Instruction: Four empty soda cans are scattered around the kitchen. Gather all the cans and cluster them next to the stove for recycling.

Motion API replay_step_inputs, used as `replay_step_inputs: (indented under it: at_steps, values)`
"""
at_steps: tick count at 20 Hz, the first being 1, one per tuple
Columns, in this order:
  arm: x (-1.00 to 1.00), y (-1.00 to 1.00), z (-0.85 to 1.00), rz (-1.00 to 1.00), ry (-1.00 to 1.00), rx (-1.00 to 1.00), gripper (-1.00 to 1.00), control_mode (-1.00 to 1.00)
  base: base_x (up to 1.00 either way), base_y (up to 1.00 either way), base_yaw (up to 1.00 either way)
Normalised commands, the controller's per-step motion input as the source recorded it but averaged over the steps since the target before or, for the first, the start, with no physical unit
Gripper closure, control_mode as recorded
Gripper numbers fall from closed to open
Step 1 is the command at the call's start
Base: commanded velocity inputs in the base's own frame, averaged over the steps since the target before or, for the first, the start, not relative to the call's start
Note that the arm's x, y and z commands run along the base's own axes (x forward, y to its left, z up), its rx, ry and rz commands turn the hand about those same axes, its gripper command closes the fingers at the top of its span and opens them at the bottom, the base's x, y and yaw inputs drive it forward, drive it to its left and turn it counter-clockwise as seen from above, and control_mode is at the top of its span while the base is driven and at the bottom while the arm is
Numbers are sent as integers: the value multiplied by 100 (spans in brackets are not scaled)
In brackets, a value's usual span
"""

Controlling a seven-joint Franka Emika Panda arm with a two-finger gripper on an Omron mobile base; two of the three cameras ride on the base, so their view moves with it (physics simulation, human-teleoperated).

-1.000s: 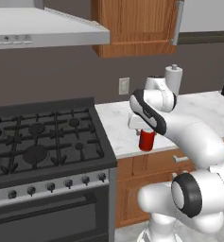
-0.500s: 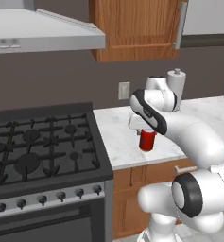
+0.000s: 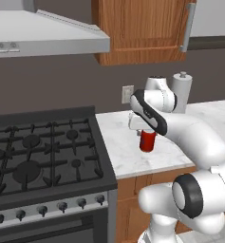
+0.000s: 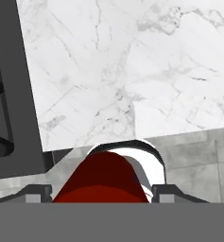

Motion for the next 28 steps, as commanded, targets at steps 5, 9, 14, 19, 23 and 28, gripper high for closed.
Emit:
replay_step_inputs:
  at_steps: [5, 9, 14, 19, 23, 28]
  values:
    - [0, 0, 0, 0, 0, 0, 100, 100, 40, 1, 2]
    - [0, 0, 0, 0, 0, 0, 100, 100, 44, 6, 2]
    - [39, 6, 0, 2, 0, 0, 100, -100, 9, 1, 0]
    - [67, 5, 0, 7, 2, 0, 100, -100, 0, 0, 0]
    - [73, 12, -2, 6, 1, 0, 100, -100, 0, 0, 0]
    - [63, 21, -10, 1, -2, 0, 100, -100, 0, 0, 0]
